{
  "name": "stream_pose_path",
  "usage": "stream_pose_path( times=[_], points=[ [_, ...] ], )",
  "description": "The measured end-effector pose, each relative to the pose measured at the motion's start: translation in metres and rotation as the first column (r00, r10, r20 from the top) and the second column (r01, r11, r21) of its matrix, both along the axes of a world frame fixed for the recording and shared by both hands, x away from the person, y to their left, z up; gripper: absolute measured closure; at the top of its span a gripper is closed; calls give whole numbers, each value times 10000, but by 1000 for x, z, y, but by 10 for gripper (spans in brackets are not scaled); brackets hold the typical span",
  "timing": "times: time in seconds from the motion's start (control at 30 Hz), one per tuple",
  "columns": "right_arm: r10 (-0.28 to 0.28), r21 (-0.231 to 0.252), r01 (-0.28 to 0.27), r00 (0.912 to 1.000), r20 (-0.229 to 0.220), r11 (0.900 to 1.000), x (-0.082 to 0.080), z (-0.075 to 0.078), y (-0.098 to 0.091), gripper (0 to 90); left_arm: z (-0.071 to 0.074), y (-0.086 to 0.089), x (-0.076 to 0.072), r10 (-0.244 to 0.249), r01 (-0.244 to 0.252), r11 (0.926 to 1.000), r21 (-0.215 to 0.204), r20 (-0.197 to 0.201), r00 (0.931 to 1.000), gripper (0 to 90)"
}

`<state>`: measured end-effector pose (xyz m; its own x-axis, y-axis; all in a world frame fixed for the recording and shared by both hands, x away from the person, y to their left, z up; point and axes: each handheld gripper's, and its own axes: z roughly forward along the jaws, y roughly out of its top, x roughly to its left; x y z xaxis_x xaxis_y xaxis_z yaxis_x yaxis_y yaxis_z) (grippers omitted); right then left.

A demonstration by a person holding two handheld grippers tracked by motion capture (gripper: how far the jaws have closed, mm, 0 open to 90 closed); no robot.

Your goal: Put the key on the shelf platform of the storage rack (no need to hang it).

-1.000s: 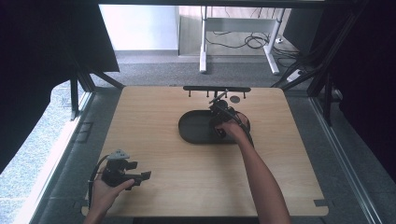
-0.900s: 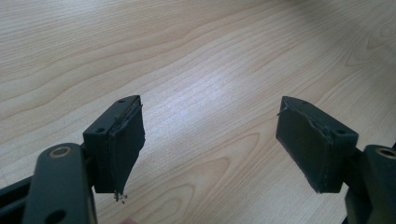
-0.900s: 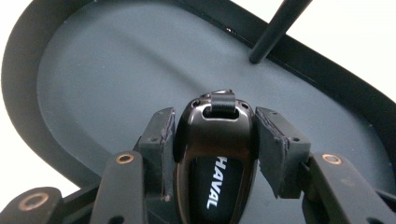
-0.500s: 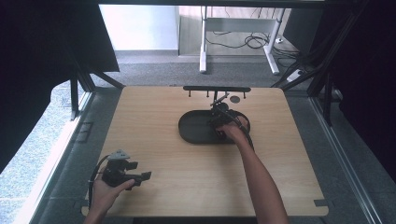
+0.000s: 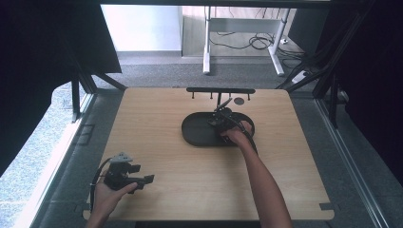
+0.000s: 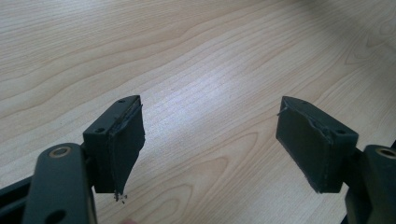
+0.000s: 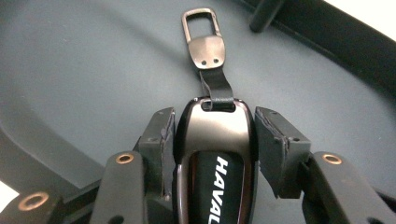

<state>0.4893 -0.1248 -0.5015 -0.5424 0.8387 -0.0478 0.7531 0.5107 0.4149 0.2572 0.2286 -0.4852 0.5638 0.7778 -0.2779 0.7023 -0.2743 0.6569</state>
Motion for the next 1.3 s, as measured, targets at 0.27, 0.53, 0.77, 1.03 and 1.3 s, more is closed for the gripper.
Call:
stream_pose_path(
  times=[0.27, 0.53, 0.77, 1.03, 1.3],
  points=[
    [-54, -36, 54, 9999, -111, 10000, 2, -6, -2, 499, -1, -1, 0, -52, 52, 10000, 22, -50, 10000, 238],
    [10, 99, -13, 9995, 323, 10000, -3, 2, 0, 397, -1, -1, 0, -38, 38, 10000, 1, -44, 10000, 238],
    [337, 499, -387, 9946, 980, 9980, -23, 26, -1, 365, -1, -1, 0, -27, 27, 10000, 28, -35, 10000, 238],
    [1157, 1090, -1362, 9776, 1758, 9847, -81, 45, -13, 346, 0, -3, -1, -45, 45, 10000, 49, 21, 10000, 238],
    [1187, 1889, -1598, 9700, 2120, 9689, -132, 41, -46, 344, -1, -4, 0, -13, 13, 9999, 155, -20, 10000, 238]
  ],
)
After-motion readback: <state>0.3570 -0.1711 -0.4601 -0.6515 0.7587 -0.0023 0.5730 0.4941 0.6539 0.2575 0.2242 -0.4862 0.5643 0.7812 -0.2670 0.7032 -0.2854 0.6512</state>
